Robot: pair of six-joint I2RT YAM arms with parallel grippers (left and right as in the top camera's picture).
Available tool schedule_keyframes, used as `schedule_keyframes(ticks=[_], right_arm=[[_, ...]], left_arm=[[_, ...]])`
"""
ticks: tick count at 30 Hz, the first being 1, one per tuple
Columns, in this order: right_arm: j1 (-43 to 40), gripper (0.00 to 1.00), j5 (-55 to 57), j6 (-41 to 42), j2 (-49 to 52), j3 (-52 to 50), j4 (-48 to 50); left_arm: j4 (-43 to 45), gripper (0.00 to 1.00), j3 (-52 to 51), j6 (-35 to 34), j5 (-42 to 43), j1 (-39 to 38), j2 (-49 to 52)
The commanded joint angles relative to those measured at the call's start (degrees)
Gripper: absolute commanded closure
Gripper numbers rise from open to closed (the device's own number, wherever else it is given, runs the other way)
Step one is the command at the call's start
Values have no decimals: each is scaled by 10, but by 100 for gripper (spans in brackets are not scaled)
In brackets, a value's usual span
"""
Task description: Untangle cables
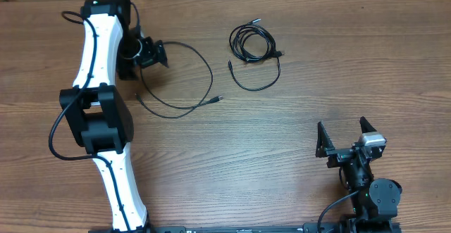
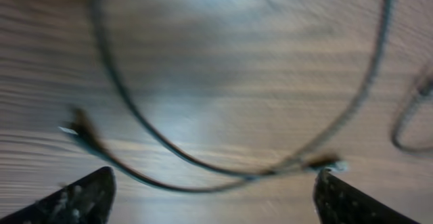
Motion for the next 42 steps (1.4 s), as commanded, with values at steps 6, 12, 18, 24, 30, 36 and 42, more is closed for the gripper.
schedule_keyframes(ticks=[6, 12, 18, 24, 30, 36, 42], right_arm=[[-1, 0, 3, -3, -1, -6, 3], [-1, 0, 3, -3, -1, -6, 3], [-1, 0, 3, -3, -1, -6, 3], [-1, 0, 3, -3, -1, -6, 3], [-1, 0, 3, -3, -1, -6, 3], [-1, 0, 3, -3, -1, -6, 3], [-1, 0, 3, -3, -1, -6, 3]], left_arm=[[-55, 19, -5, 69, -45, -94, -2], [-45, 25, -9, 165, -235, -165, -1], [-7, 27, -21, 277, -166, -191, -1], [-32, 23, -23, 338, -59, -179, -3], [-137, 0, -23, 382, 93, -140, -7], [-137, 0, -25, 319, 113, -106, -58], [-137, 0, -57, 261, 80, -106, -168]])
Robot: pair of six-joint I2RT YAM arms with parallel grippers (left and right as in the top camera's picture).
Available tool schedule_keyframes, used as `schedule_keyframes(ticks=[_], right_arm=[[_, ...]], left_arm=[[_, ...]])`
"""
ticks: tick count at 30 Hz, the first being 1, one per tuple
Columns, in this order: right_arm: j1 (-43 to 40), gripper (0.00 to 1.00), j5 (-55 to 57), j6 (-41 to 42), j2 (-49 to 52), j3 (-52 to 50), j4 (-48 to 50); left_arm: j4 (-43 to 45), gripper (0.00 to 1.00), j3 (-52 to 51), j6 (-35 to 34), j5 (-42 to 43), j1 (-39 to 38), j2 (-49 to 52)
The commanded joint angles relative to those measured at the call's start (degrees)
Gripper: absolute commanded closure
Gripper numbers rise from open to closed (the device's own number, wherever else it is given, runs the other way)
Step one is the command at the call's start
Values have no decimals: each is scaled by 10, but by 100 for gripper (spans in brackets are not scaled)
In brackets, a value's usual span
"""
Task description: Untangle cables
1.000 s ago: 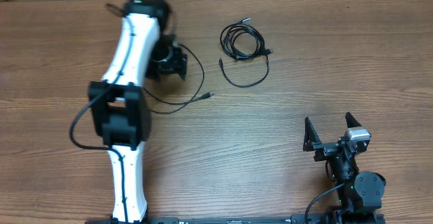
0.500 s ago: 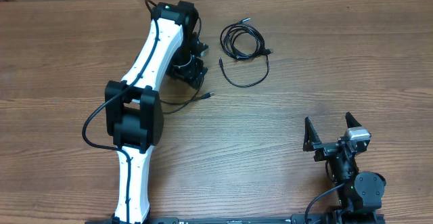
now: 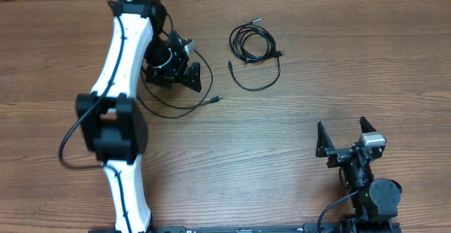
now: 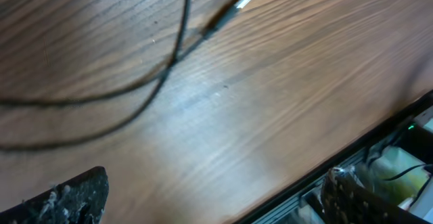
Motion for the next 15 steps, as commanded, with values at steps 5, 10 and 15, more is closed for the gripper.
schedule_keyframes(ticks=[5, 10, 15], right_arm=[[-1, 0, 3, -3, -1, -6, 3], [-1, 0, 3, -3, -1, -6, 3], [-1, 0, 3, -3, -1, -6, 3]], left_arm=[[66, 0, -151, -68, -89, -16, -205], [184, 0, -240, -69, -113, -16, -216], [318, 0, -325, -69, -90, -18, -199]])
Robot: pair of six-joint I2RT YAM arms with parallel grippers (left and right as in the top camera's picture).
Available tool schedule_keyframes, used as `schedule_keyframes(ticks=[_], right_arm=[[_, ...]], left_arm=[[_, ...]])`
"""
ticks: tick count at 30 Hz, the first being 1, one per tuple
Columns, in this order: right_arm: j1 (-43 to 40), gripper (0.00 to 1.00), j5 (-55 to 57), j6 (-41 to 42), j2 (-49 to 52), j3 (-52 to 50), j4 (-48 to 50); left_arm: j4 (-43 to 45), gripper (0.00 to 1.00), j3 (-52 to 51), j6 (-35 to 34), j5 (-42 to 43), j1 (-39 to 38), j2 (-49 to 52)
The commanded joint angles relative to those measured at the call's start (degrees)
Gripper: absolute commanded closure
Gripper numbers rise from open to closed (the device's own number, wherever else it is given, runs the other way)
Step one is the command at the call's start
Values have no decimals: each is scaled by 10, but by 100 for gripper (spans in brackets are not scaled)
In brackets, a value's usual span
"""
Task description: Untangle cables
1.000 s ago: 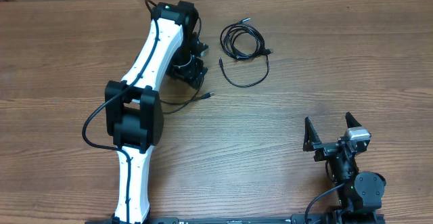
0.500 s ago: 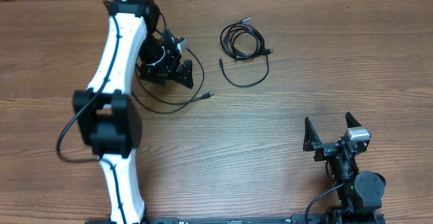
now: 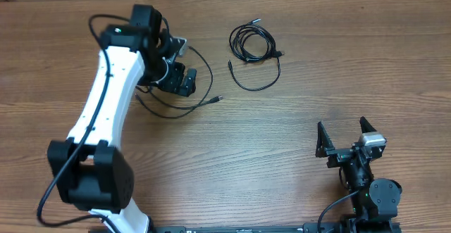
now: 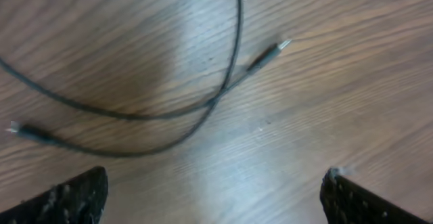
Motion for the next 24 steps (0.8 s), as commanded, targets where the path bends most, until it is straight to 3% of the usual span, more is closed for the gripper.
schedule_keyframes(ticks=[1, 6, 10, 13, 17, 24], right_arm=[[-1, 0, 3, -3, -1, -6, 3], [-1, 0, 3, -3, -1, -6, 3], [-1, 0, 3, -3, -1, -6, 3], [-1, 0, 3, -3, -1, -6, 3], [-1, 0, 3, -3, -1, -6, 3], [-1, 0, 3, -3, -1, -6, 3]], left_arm=[[60, 0, -58, -9, 13, -3, 18], [118, 4, -92, 39, 38, -9, 28], [157, 13, -132, 85, -63, -33, 28], [200, 9, -169, 117, -122, -58, 28], [256, 7, -208, 167, -125, -85, 29], [339, 11, -242, 172, -136, -98, 29]])
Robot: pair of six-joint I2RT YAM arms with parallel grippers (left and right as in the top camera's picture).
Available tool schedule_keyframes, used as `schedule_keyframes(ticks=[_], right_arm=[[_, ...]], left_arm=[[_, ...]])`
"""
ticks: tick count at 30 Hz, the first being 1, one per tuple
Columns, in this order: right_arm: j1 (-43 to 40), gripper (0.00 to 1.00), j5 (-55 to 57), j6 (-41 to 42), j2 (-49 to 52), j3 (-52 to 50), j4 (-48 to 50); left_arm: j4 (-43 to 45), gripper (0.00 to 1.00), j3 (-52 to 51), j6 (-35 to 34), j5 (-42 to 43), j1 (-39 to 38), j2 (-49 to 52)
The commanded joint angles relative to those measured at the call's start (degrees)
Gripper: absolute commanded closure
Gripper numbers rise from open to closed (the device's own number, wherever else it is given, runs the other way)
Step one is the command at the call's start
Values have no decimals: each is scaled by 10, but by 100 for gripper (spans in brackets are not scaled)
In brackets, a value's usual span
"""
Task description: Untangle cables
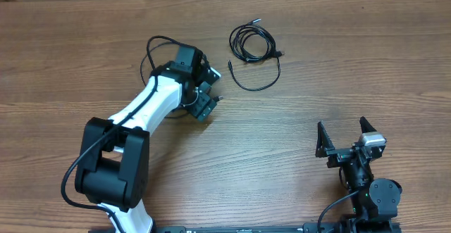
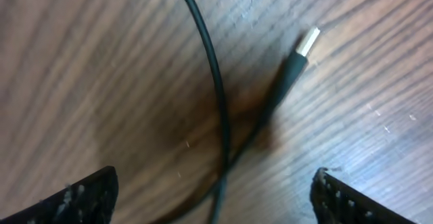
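Note:
A loose black cable (image 2: 218,95) crosses the left wrist view, its plug (image 2: 296,60) with a silver tip lying on the wood beside it. My left gripper (image 2: 213,204) hangs open low over this cable end, with the strand running between the two fingertips (image 2: 86,195). In the overhead view the left gripper (image 1: 204,92) covers most of that cable; only the plug (image 1: 219,98) peeks out. A second black cable, coiled (image 1: 251,41), lies further back with a loose tail (image 1: 259,85). My right gripper (image 1: 345,140) stands open at the front right, holding nothing.
The white left arm (image 1: 151,103) stretches over the table's left middle. Brown wooden tabletop (image 1: 338,71) all around. The table's back edge runs along the top of the overhead view.
My left gripper has moved right and toward the front, from the middle of the loose cable to its plug end. It is now much closer to the table and still open.
My left gripper stood open at the far-left side of the loose cable. It was then over the cable's middle, twice, still open. Now it sits low over the plug end. Neither cable has shifted, and the right arm has stayed put.

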Motion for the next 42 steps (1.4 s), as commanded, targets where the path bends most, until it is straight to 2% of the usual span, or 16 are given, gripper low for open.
schedule_keyframes(ticks=[1, 3, 6, 10, 15, 18, 23, 26, 28, 35, 42], right_arm=[[-1, 0, 3, -3, -1, -6, 3], [-1, 0, 3, -3, -1, -6, 3], [-1, 0, 3, -3, -1, -6, 3], [-1, 0, 3, -3, -1, -6, 3], [-1, 0, 3, -3, -1, -6, 3], [-1, 0, 3, -3, -1, -6, 3], [-1, 0, 3, -3, -1, -6, 3], [-1, 0, 3, -3, -1, -6, 3], [-1, 0, 3, -3, -1, -6, 3], [-1, 0, 3, -3, -1, -6, 3], [-1, 0, 3, -3, -1, -6, 3]], left_arm=[[14, 12, -12, 22, -16, 2, 6], [13, 14, -12, 32, -15, 2, 9], [11, 13, -12, 32, -10, 2, 19], [0, 15, -12, 32, 32, 2, 45], [-7, 20, -12, 25, 35, 3, 78], [-13, 41, -12, 25, 35, 3, 84], [-33, 67, -12, 25, 32, 7, 87], [-47, 87, -12, 25, 30, 9, 87], [-54, 96, -12, 14, 30, 10, 87], [-74, 96, 9, -67, 30, 10, 86], [-132, 96, 120, -153, 30, 11, 86]])
